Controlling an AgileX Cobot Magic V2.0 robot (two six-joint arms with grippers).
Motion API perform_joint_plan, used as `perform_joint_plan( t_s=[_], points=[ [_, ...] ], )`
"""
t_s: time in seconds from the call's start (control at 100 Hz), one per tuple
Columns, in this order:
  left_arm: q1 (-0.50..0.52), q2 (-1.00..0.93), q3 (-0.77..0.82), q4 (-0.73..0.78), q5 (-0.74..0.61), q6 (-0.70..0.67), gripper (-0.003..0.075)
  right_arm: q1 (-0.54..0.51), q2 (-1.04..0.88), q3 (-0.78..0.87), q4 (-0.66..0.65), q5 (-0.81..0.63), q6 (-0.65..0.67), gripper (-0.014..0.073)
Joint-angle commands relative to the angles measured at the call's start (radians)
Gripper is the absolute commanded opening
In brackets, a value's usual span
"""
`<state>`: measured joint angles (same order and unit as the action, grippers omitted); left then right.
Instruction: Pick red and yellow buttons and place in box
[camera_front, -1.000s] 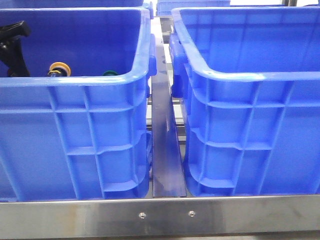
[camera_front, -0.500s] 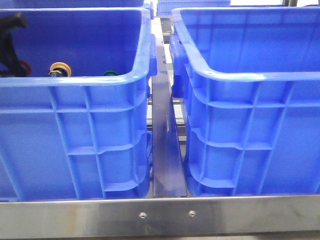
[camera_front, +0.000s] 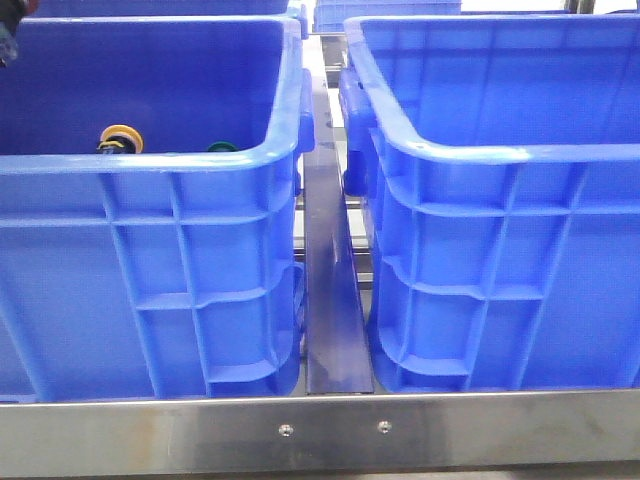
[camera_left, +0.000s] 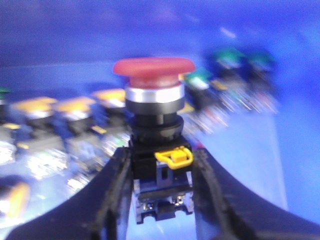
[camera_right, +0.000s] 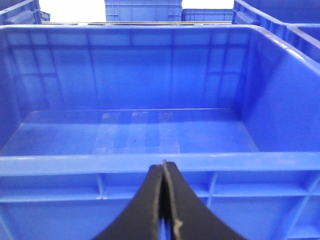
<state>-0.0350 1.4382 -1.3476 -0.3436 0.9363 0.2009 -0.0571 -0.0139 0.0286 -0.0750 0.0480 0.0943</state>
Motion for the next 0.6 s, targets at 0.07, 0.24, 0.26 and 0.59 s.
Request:
perform_joint_plan(
  t_s=[0.07,0.24,0.26,0.59],
  points=[
    [-0.086,-0.077,0.028,-0.033,-0.038,0.025,0.0048,-0.003,-0.017,0.004,-0.013,-0.079,-0.002,0.0004],
    [-0.235,-0.126,0.031,-0.034,-0.064,0.063,0.0048,-0.003,-0.017,0.004,-0.013,-0.079,-0.002,0.0004],
    [-0.253,-0.13,0.031,-0.034,-0.067,0.065,0.0048,-0.003,-0.017,0.004,-0.013,-0.079,-0.002,0.0004],
    [-0.565,-0.149,0.031,-0.034,-0.055,0.242,0.0048,-0.003,-0.017,0.004,-0.013,-0.082,-0.002,0.0004]
  ],
)
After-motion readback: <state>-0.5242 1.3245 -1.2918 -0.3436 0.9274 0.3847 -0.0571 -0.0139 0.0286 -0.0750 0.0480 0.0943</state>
